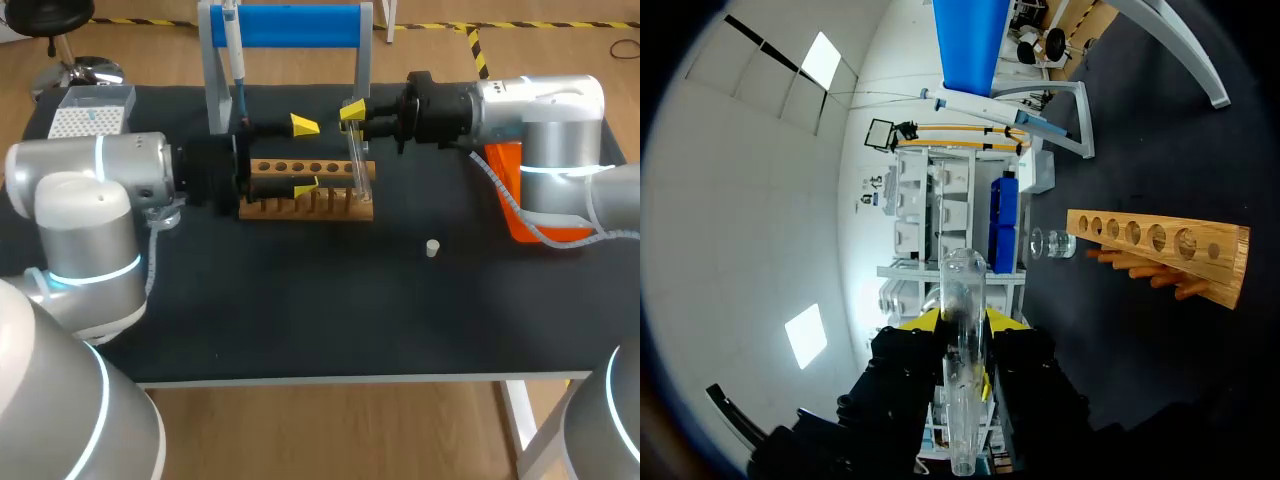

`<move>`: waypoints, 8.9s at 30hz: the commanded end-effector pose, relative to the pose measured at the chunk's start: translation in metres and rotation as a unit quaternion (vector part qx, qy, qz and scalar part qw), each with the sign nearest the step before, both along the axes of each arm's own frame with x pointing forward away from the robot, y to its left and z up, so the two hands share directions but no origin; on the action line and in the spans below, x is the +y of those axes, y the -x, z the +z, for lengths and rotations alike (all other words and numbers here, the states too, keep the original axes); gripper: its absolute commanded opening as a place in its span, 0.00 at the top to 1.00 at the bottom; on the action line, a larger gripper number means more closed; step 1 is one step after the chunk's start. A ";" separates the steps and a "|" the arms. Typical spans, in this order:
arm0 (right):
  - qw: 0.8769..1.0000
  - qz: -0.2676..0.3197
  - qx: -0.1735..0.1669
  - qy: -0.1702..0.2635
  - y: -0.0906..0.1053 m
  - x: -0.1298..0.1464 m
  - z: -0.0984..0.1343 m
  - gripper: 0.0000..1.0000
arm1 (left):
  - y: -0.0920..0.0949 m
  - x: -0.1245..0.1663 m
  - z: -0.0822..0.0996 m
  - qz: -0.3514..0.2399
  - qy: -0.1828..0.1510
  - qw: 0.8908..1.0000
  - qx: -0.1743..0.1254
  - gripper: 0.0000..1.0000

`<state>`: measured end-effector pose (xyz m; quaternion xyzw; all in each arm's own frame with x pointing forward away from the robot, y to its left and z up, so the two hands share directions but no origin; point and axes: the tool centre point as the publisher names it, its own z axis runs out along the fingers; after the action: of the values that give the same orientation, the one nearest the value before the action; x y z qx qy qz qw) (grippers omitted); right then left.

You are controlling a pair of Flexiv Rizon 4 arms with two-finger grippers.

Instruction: Invert the test tube, pick up the pipette, mount the tip to pipette, aspirate from beaker and dispense into the tube, eject the tip, return the pipette, and cap with the stopper.

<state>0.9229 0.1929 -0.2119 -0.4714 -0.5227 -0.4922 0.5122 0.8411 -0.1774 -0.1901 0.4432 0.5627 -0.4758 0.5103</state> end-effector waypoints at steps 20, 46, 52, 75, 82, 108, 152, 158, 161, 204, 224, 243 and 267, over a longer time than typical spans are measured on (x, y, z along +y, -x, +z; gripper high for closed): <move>1.000 0.000 0.000 0.001 0.000 0.000 0.001 1.00 | -0.011 -0.050 -0.011 -0.031 0.000 0.999 -0.032 0.00; 1.000 0.000 0.000 0.001 0.000 0.000 0.001 1.00 | 0.001 -0.068 -0.011 -0.013 -0.003 0.997 -0.072 0.00; 1.000 0.000 0.000 0.001 0.000 0.000 0.001 1.00 | 0.002 -0.070 -0.011 -0.020 -0.005 0.997 -0.074 0.00; 1.000 0.000 0.000 0.001 0.000 0.000 0.001 1.00 | 0.005 -0.073 -0.011 -0.034 -0.007 0.996 -0.080 0.73; 1.000 0.000 0.000 0.001 0.000 0.000 0.001 1.00 | 0.005 -0.073 -0.010 -0.041 -0.006 0.996 -0.079 1.00; 1.000 0.000 0.000 0.001 0.000 0.000 0.001 0.00 | 0.003 -0.072 -0.013 -0.040 -0.014 0.998 -0.050 1.00; 0.872 -0.033 -0.429 0.232 0.039 -0.080 -0.057 0.00 | 0.003 -0.072 -0.013 -0.040 -0.014 0.998 -0.050 1.00; 0.850 -0.033 -0.460 0.254 0.039 -0.078 -0.068 0.00 | 0.003 -0.072 -0.013 -0.040 -0.014 0.998 -0.050 1.00; 0.838 -0.029 -0.476 0.267 0.038 -0.077 -0.075 0.00 | 0.003 -0.072 -0.013 -0.040 -0.014 0.998 -0.050 1.00; 0.758 -0.005 -0.574 0.309 0.022 -0.058 -0.119 0.00 | 0.003 -0.072 -0.013 -0.040 -0.014 0.998 -0.050 1.00; 0.758 -0.005 -0.574 0.309 0.022 -0.058 -0.119 0.00 | -0.016 -0.040 -0.019 -0.034 0.030 0.995 0.085 1.00; 0.758 -0.005 -0.574 0.309 0.022 -0.058 -0.119 0.00 | -0.056 -0.001 0.009 0.002 0.127 0.874 0.470 1.00; 0.758 -0.005 -0.574 0.309 0.022 -0.058 -0.119 0.00 | -0.059 -0.008 0.029 -0.007 0.134 0.847 0.515 1.00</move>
<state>0.9012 0.1356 -0.3323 -0.2358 -0.8393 -0.4861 -0.0612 0.8990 -0.1863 -0.1621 0.0649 0.6716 -0.7105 0.1999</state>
